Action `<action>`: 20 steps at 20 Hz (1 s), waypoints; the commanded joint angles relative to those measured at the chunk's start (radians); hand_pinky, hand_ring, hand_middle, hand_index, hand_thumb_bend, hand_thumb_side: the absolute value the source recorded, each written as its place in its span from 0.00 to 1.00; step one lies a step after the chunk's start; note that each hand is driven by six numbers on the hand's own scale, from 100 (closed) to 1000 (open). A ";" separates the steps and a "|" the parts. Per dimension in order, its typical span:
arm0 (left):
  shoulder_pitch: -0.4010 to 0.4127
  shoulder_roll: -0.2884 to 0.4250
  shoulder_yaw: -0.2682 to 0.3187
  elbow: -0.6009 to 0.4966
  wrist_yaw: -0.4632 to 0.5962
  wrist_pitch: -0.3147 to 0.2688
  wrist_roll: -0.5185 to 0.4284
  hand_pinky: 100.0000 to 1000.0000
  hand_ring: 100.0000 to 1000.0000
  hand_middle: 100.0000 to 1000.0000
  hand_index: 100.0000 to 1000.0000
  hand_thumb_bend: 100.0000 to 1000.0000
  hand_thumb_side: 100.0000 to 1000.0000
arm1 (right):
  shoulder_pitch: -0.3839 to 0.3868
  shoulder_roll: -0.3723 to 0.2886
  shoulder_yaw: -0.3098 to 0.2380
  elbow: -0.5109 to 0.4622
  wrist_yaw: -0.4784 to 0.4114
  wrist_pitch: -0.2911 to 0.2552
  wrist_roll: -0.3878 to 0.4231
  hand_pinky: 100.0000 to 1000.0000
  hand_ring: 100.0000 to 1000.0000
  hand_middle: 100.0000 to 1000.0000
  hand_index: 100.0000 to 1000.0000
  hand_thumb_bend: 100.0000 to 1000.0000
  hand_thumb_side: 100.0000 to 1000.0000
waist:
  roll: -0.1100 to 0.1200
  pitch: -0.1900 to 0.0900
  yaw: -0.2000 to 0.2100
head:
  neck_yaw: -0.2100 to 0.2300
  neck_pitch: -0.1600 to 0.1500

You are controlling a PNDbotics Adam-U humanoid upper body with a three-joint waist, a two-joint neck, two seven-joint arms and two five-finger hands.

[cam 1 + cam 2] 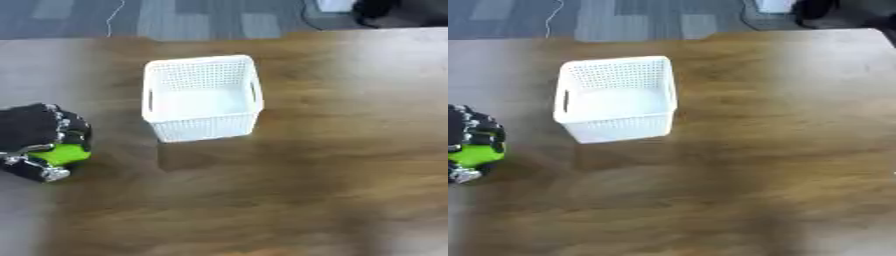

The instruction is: Pick up objects on the table and place them in the box.

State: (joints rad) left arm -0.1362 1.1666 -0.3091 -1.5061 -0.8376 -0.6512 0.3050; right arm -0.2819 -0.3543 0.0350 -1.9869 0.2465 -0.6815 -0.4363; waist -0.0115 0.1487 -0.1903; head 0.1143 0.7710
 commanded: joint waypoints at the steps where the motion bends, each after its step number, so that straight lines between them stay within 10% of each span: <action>1: -0.011 0.063 0.023 -0.049 0.157 0.056 -0.124 0.00 0.00 0.00 0.09 0.07 0.19 | -0.006 -0.021 -0.010 -0.013 0.004 -0.003 -0.009 0.28 0.41 0.44 0.53 0.20 1.00 | 0.007 -0.019 0.001 | -0.002 -0.001; 20: -0.094 0.106 0.042 -0.056 0.485 0.332 -0.590 0.00 0.00 0.00 0.09 0.12 0.17 | -0.021 -0.026 -0.009 -0.013 -0.008 -0.005 -0.008 0.28 0.41 0.44 0.53 0.21 1.00 | 0.034 -0.044 -0.013 | 0.008 -0.004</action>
State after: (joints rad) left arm -0.2164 1.2231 -0.2816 -1.5637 -0.3629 -0.3319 -0.2535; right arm -0.2847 -0.3599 0.0299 -1.9869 0.2442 -0.6816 -0.4366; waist 0.0191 0.1202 -0.2040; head 0.1154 0.7709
